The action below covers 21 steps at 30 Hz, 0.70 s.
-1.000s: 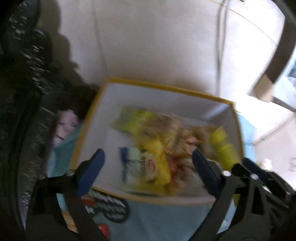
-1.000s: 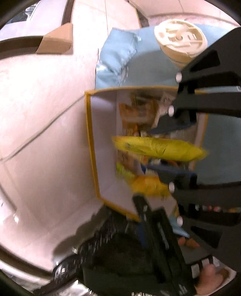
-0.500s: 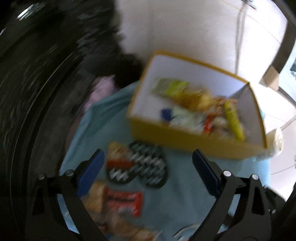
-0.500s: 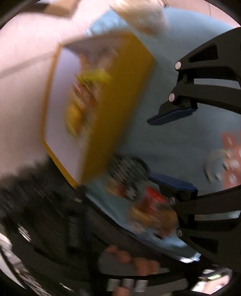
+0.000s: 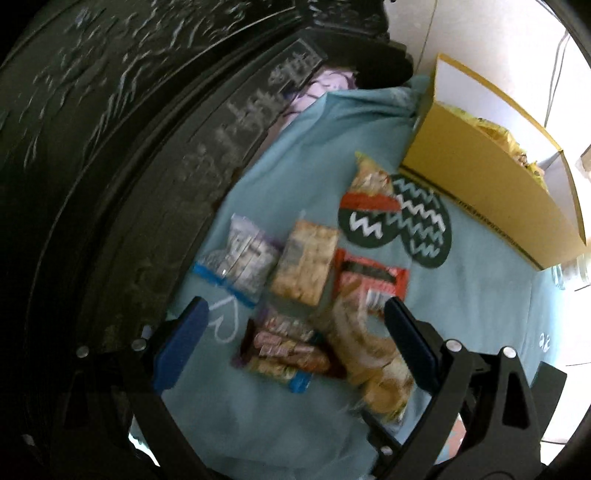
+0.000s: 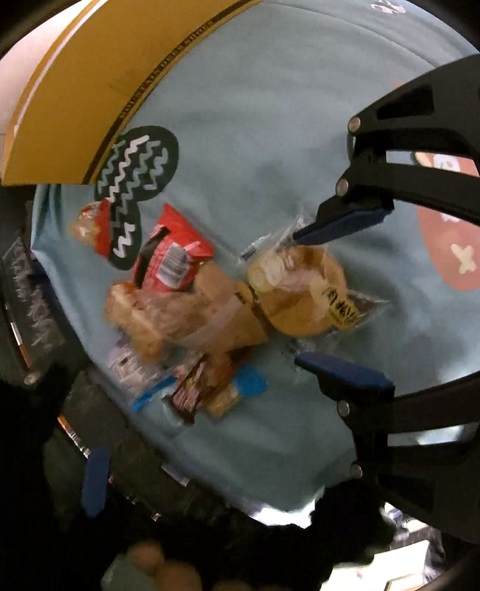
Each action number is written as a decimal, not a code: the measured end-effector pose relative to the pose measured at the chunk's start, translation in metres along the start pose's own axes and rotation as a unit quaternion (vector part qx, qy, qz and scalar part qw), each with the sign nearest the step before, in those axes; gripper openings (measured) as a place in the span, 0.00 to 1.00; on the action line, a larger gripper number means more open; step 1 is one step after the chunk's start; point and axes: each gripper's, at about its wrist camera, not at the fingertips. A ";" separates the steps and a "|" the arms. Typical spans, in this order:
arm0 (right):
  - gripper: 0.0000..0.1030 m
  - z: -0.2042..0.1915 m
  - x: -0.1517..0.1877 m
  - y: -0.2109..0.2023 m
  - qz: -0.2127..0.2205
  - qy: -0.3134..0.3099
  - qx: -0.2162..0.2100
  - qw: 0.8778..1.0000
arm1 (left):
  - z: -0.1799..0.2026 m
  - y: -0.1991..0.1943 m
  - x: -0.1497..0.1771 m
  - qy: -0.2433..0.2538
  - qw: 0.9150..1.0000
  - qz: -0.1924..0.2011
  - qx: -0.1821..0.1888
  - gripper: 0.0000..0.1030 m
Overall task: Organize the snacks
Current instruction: 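Grasp the clear-wrapped round bun with the right tool while the left tool grasps the brown paper bread bag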
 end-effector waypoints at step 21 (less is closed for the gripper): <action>0.12 0.096 0.029 -0.079 0.015 0.131 0.046 0.990 | 0.057 0.047 0.035 0.046 0.995 -0.083 0.032 0.92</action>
Point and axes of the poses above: each gripper's, at about its wrist camera, not at the fingertips, and y roughly the way its jaws point, z to its right, x to its underside, and after that the axes turned 5 degrees about z, right-handed
